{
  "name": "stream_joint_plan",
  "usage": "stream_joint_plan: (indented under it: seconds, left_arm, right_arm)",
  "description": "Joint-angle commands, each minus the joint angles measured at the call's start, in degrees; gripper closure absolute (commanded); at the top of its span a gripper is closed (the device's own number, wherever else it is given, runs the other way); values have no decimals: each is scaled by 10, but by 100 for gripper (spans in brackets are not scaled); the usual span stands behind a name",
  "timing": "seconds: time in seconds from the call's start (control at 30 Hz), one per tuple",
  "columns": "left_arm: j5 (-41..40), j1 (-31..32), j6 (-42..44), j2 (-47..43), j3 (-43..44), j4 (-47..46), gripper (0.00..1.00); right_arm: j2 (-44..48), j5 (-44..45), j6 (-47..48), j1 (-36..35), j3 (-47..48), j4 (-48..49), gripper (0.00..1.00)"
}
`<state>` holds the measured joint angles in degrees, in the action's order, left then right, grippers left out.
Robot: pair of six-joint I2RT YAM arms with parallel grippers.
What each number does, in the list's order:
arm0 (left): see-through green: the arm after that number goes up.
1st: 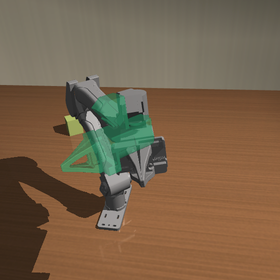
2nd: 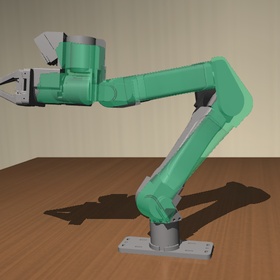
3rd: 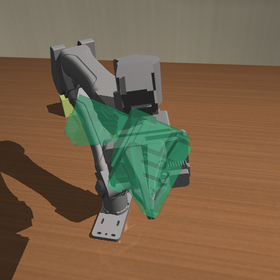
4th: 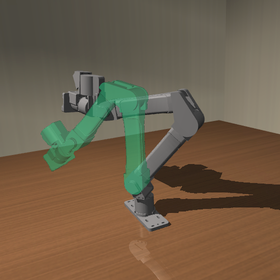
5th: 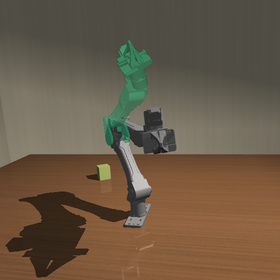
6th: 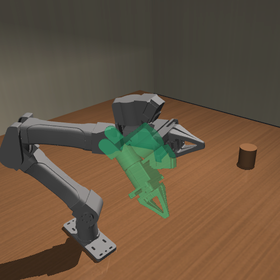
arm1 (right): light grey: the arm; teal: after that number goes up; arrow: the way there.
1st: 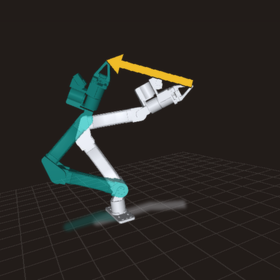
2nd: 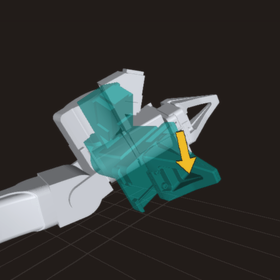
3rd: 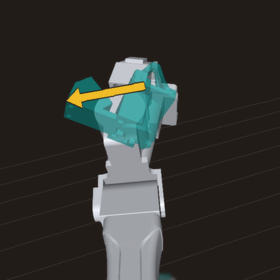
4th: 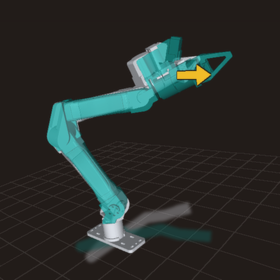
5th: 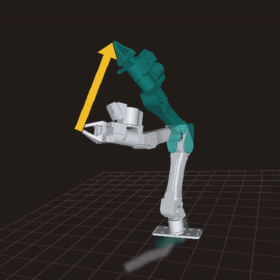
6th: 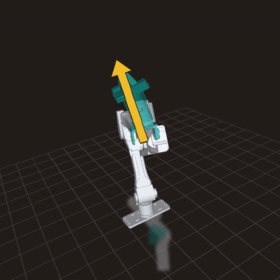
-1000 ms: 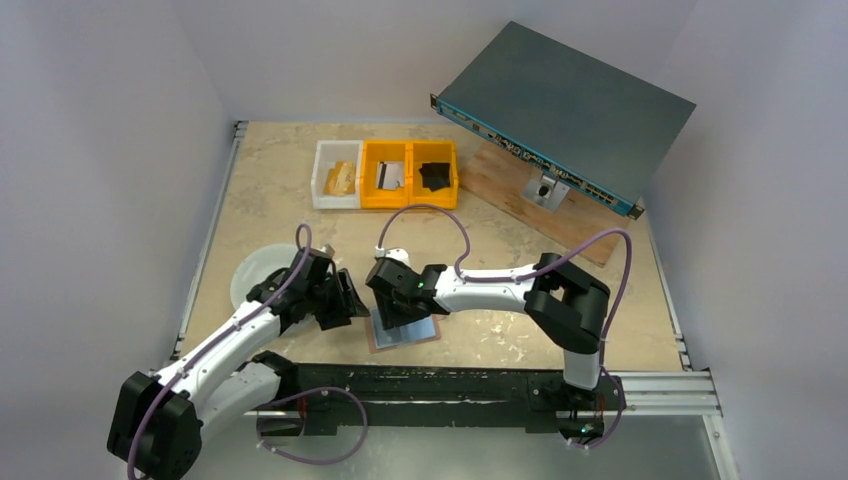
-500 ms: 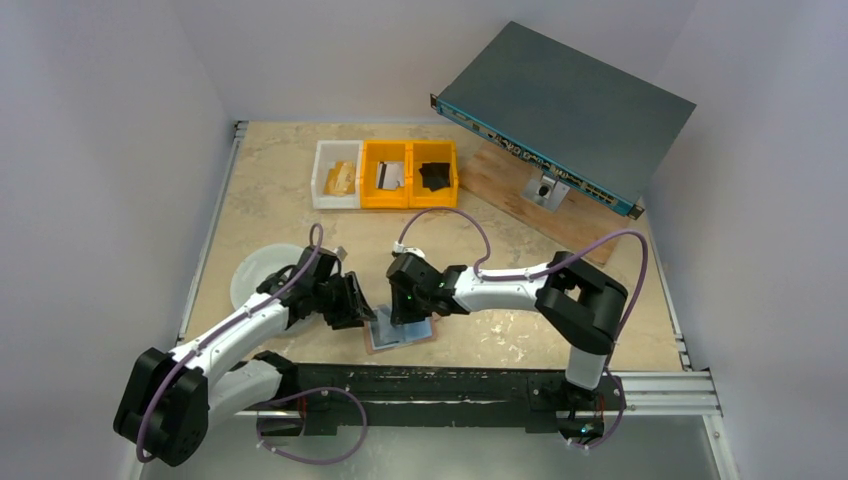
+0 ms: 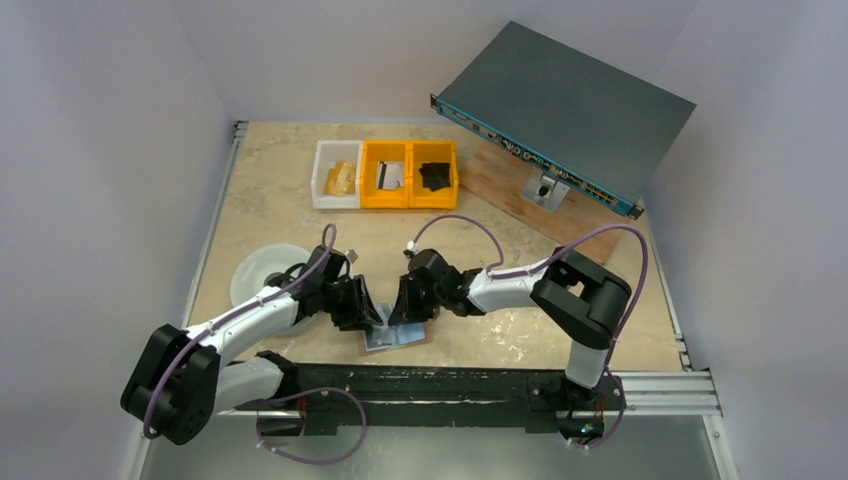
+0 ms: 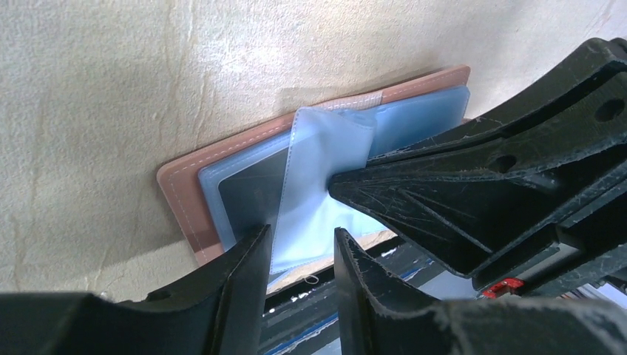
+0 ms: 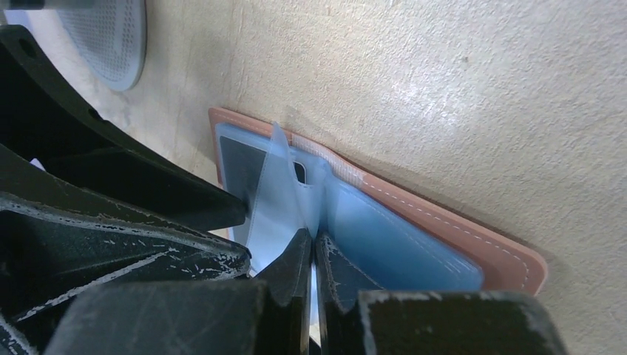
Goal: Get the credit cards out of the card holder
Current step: Remove the credit card from the card holder.
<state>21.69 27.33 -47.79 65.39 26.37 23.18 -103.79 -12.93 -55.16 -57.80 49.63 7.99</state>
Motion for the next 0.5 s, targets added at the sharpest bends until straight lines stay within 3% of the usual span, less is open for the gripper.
stream_joint_plan:
  seconds: [0.0, 0.47]
  left_arm:
    - [-8, 3, 16, 12, 8, -22, 64]
    - [-11, 20, 13, 67, 4, -57, 65]
  right_arm:
    - [-32, -24, -11, 6, -47, 5, 99]
    - [-46, -64, -33, 30, -86, 71, 100]
